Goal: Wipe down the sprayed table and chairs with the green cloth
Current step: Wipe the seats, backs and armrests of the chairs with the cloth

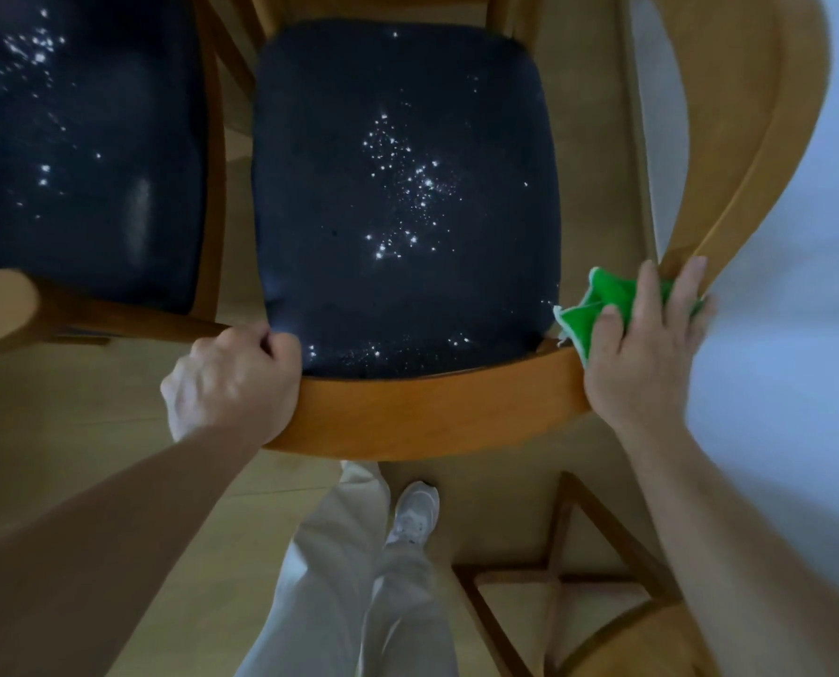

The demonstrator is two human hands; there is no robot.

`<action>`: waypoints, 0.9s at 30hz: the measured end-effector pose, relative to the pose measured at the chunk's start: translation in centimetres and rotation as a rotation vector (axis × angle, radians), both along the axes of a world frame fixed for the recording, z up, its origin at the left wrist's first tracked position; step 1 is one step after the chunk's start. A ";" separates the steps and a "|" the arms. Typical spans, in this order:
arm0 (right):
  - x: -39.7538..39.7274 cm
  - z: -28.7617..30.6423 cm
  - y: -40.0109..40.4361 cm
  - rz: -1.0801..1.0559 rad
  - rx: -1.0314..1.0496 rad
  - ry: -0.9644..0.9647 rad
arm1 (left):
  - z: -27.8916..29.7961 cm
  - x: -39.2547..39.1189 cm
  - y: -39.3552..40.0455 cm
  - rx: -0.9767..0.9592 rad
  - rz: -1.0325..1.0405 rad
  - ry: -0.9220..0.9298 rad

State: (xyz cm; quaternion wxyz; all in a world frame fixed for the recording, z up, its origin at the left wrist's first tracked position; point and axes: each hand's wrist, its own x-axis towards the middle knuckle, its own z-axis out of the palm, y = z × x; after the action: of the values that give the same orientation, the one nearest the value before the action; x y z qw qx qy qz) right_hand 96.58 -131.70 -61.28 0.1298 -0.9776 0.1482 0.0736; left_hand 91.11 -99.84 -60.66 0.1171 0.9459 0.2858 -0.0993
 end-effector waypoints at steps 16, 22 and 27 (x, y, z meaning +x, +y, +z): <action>-5.3 2.0 19.4 0.484 0.099 0.054 | 0.0 0.0 -0.1 0.009 0.027 0.037; -4.1 2.2 17.5 0.678 0.134 0.062 | 0.1 -0.1 -0.1 -0.017 -0.005 0.039; -0.3 1.2 13.9 0.595 0.066 0.415 | 0.2 -0.2 -0.1 -0.036 -0.041 0.050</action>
State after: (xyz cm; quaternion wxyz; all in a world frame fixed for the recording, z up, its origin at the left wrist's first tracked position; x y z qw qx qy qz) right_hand 96.27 -117.77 -60.06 0.1014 -0.9375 -0.1219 0.3098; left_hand 90.88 -99.91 -60.47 0.1245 0.9466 0.2672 -0.1305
